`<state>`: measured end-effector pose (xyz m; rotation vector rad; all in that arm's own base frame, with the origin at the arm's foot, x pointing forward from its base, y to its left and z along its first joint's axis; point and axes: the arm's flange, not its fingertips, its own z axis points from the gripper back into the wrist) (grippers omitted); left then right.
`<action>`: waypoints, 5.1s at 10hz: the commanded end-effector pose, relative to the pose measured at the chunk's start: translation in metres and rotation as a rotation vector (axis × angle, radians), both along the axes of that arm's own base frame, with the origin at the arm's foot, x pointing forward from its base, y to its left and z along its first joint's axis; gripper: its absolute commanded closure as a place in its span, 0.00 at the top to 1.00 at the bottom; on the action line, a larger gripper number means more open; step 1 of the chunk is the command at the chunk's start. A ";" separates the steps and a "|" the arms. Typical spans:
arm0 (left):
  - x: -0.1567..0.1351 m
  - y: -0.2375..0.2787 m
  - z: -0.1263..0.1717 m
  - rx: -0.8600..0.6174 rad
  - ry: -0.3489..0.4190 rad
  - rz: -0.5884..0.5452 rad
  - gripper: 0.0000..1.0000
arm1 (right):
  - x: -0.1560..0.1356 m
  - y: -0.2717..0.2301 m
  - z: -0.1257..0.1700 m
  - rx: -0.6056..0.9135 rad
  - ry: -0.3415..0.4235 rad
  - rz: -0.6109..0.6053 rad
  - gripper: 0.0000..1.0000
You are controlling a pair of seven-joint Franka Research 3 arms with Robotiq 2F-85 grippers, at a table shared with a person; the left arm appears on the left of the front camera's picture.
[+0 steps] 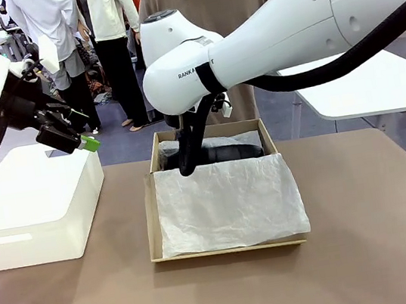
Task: Pack the shoes into the box.
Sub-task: Place the other shoe of the Shoes into the Shoes Box, then close the Shoes Box.
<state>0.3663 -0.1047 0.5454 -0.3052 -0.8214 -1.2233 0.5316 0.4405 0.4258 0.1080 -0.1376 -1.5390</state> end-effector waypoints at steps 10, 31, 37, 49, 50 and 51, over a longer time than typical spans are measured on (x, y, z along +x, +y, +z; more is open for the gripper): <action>0.002 0.002 0.000 -0.013 -0.008 -0.021 1.00 | 0.008 0.001 0.042 0.045 -0.029 0.007 1.00; 0.002 0.002 0.000 -0.013 -0.008 -0.021 1.00 | -0.027 -0.155 0.149 -0.043 0.256 1.342 1.00; 0.002 0.002 0.000 -0.013 -0.008 -0.021 1.00 | -0.037 -0.228 0.174 0.032 0.010 1.934 1.00; 0.002 0.002 0.000 -0.013 -0.008 -0.021 1.00 | -0.037 -0.343 0.165 -0.188 -0.167 2.550 0.00; 0.002 0.002 0.000 -0.013 -0.008 -0.021 1.00 | -0.037 -0.343 0.165 -0.188 -0.167 2.550 0.00; 0.002 0.002 0.000 -0.013 -0.008 -0.021 1.00 | -0.037 -0.343 0.165 -0.188 -0.167 2.550 0.00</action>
